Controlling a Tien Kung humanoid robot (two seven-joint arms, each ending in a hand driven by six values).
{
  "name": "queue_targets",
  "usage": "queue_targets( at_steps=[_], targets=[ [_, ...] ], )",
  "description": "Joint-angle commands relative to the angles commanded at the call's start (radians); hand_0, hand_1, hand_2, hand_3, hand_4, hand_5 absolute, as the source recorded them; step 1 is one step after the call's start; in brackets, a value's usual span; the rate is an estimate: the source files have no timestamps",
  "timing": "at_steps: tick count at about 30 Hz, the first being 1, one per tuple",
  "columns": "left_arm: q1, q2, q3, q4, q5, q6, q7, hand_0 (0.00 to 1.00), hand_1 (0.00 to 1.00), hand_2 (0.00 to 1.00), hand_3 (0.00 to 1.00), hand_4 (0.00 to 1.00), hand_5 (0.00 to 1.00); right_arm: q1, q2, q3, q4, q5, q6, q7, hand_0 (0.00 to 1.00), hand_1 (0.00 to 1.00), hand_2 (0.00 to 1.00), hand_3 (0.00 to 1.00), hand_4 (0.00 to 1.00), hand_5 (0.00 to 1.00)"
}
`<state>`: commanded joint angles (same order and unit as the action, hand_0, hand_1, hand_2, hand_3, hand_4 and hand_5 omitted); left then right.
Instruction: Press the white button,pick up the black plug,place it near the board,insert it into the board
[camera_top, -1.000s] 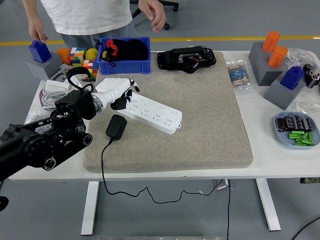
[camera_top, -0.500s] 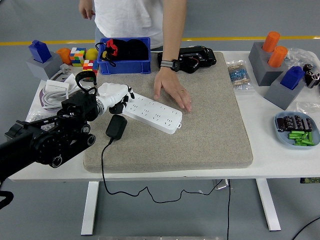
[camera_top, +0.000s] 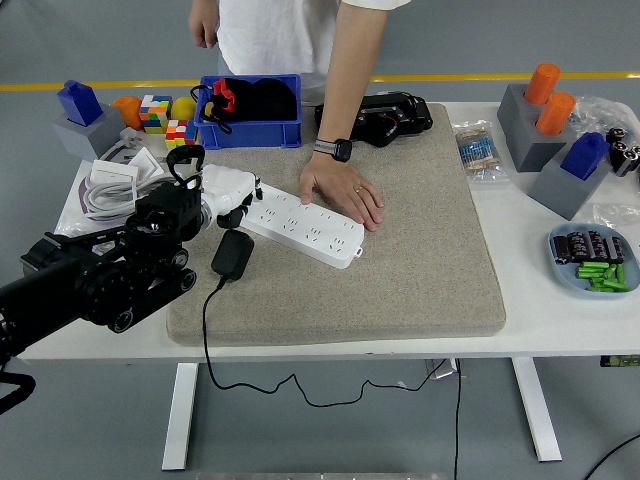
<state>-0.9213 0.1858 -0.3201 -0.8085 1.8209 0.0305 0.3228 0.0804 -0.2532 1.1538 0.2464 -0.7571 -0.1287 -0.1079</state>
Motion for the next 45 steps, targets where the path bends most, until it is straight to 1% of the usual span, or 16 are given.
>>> queue_targets(
  at_steps=[9,15,18,22,27,30,34,39,42,45],
  targets=[
    [-0.008,-0.011,0.031,0.028,0.006,-0.007,0.006,0.056,0.015,0.116,0.701,0.002,0.002,0.000,-0.001,-0.006,0.000,0.002,0.000,0.000,0.633,0.573,0.601,0.542,0.647,0.323],
    [-0.019,-0.019,0.038,0.046,0.015,-0.012,0.010,0.055,0.015,0.116,0.699,0.002,0.002,0.002,-0.002,-0.009,0.000,0.005,0.000,-0.001,0.638,0.573,0.601,0.542,0.647,0.323],
    [-0.020,-0.018,0.039,0.045,0.014,-0.013,0.010,0.055,0.015,0.116,0.699,0.002,0.002,0.001,-0.001,-0.007,0.001,0.004,0.000,0.000,0.638,0.573,0.601,0.542,0.647,0.323],
    [-0.018,-0.012,0.025,0.029,0.017,-0.012,0.010,0.055,0.014,0.116,0.697,0.002,0.002,-0.001,-0.002,-0.007,0.000,0.004,0.000,0.000,0.637,0.573,0.600,0.542,0.647,0.324],
    [-0.020,-0.019,0.047,0.053,0.005,-0.021,0.017,0.052,0.015,0.116,0.696,0.002,0.002,-0.001,-0.001,-0.013,0.001,0.004,0.001,0.000,0.639,0.574,0.600,0.542,0.646,0.324],
    [-0.017,-0.023,0.057,0.052,0.001,-0.019,0.014,0.052,0.015,0.116,0.696,0.002,0.002,0.000,-0.001,-0.011,0.001,0.004,0.000,0.000,0.639,0.574,0.600,0.542,0.646,0.324],
    [-0.015,-0.025,0.054,0.049,0.002,-0.018,0.014,0.053,0.015,0.116,0.693,0.002,0.002,0.000,0.000,-0.012,0.001,0.004,0.000,0.000,0.639,0.574,0.600,0.541,0.646,0.325],
    [-0.013,-0.007,0.003,-0.007,0.024,-0.013,0.015,0.049,0.015,0.116,0.692,0.002,0.002,-0.002,0.000,-0.009,0.000,0.004,0.000,-0.001,0.638,0.574,0.599,0.543,0.645,0.324],
    [-0.012,0.008,-0.045,-0.060,0.041,-0.010,0.022,0.049,0.015,0.116,0.692,0.002,0.002,-0.003,0.000,-0.007,-0.001,0.003,0.000,0.000,0.638,0.574,0.599,0.543,0.645,0.324],
    [-0.001,0.022,-0.094,-0.109,0.057,-0.005,0.027,0.050,0.015,0.116,0.687,0.002,0.002,-0.004,0.001,-0.005,0.000,0.002,0.000,0.000,0.640,0.574,0.599,0.543,0.645,0.324]
  ],
)
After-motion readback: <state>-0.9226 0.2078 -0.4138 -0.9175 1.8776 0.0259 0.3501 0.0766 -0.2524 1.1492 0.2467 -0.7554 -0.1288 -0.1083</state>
